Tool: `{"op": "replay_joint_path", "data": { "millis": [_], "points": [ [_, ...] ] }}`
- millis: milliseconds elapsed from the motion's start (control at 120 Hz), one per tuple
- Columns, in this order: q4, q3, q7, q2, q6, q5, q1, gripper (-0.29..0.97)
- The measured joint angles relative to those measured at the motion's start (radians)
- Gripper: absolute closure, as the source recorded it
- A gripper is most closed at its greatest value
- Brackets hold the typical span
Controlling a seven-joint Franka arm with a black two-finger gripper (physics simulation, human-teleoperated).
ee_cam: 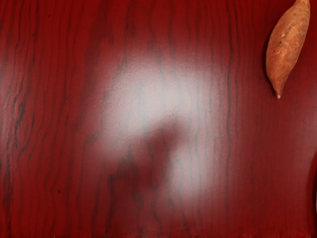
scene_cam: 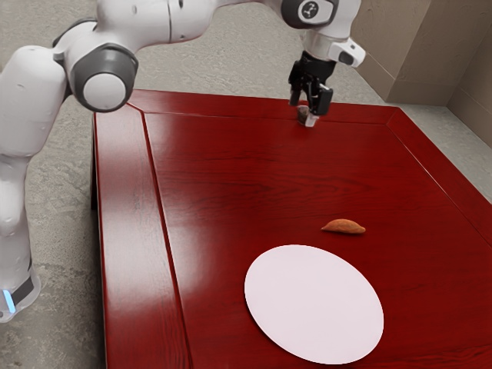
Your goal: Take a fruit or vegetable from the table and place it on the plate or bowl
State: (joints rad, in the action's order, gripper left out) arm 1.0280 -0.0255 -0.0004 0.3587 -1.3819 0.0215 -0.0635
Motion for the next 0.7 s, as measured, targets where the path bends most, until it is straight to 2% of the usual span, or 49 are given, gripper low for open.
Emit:
{"op": "replay_joint_path", "data": {
  "millis": [217, 358, 550, 700],
  "points": [
    [-0.004, -0.004, -0.001, 0.002, 0.036, 0.014, -0.001, 0.0],
    [-0.005, 0.082, -0.002, 0.002, 0.019, 0.032, 0.008, 0.0],
    [0.022, 0.152, 0.0, -0.003, -0.002, 0.052, 0.01, 0.0],
    [0.168, 0.214, 0.025, -0.098, -0.018, 0.063, 0.01, 0.0]
  ]
}}
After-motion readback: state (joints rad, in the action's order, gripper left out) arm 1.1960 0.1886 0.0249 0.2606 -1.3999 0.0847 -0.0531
